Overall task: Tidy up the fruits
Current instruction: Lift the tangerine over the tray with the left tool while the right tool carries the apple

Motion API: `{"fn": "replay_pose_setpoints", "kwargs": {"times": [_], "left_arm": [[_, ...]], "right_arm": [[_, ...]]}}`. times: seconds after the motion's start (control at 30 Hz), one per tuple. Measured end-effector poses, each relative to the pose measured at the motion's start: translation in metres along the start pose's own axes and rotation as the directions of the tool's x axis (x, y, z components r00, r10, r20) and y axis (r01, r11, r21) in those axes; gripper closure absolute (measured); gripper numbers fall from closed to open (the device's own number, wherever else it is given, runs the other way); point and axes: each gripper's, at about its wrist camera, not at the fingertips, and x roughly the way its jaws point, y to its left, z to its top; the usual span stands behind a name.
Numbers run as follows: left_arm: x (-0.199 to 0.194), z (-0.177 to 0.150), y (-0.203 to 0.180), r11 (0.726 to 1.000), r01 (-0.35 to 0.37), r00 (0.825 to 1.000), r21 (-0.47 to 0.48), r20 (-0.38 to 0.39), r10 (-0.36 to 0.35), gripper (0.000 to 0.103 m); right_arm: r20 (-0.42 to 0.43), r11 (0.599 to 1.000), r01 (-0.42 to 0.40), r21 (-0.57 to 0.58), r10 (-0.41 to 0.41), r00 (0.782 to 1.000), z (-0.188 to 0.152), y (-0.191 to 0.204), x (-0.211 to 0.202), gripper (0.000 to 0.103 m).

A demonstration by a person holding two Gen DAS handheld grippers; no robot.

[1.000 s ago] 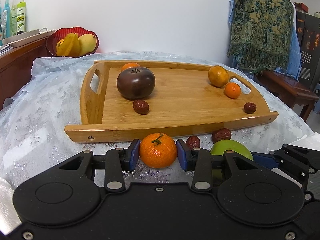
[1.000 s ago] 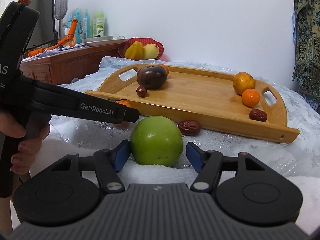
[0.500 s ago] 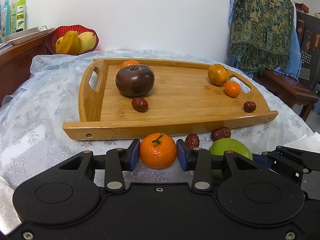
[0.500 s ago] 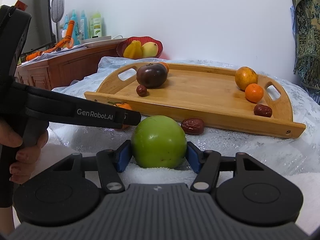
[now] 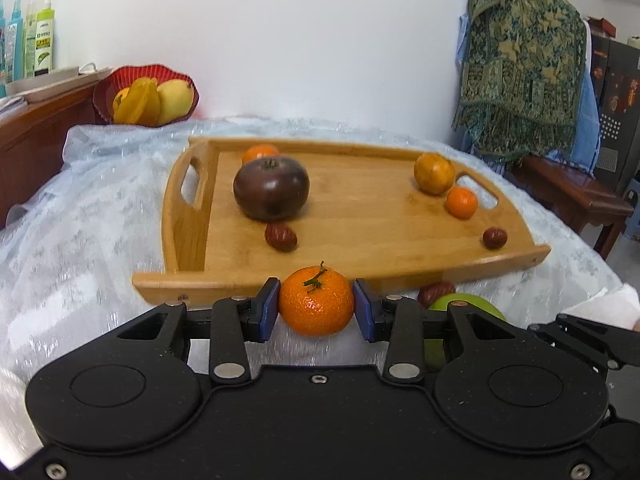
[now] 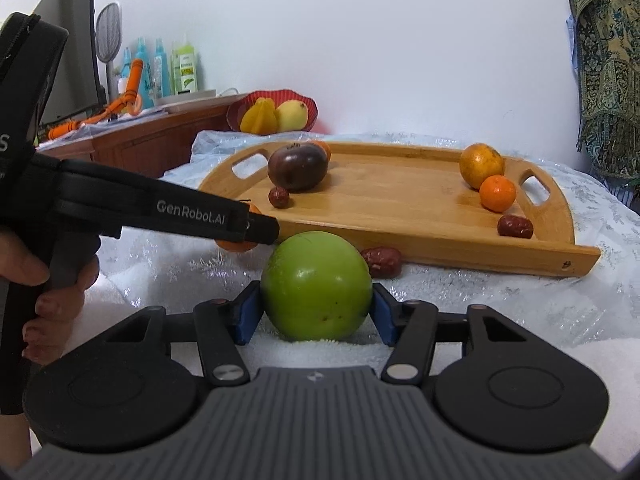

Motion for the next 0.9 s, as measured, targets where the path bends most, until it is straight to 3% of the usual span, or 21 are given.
{"fn": "replay_pose_setpoints", "kwargs": {"times": [0.33,0.6,0.73,0.9], "left_arm": [[0.010,0.051,0.001,1.000,0.003,0.996,-0.002,0.085,-0.003,0.066],[0.032,0.112,0.009,1.000,-0.004,0.990,-0.004,0.142,0.005,0.066],[0.058,0.144,0.020,1.000,-0.011,0.991,-0.021,0.131,0.014,0.066],[0.110,0.170,0.043,0.997,-0.016,0.998,-0.077,0.054,0.020,0.066]], "right_arm": [[0.083,0.995,0.050,0.090,-0.058,0.995,0.036,-0.035,-0.002,0.043],[0.129,0.975,0.127,0.181,-0.151,0.980,0.095,-0.086,0.019,0.043],[0.122,0.969,0.176,0.173,-0.198,0.972,0.124,-0.112,0.040,0.043],[0.063,0.955,0.215,0.206,-0.232,0.971,0.150,-0.149,0.078,0.043]]}}
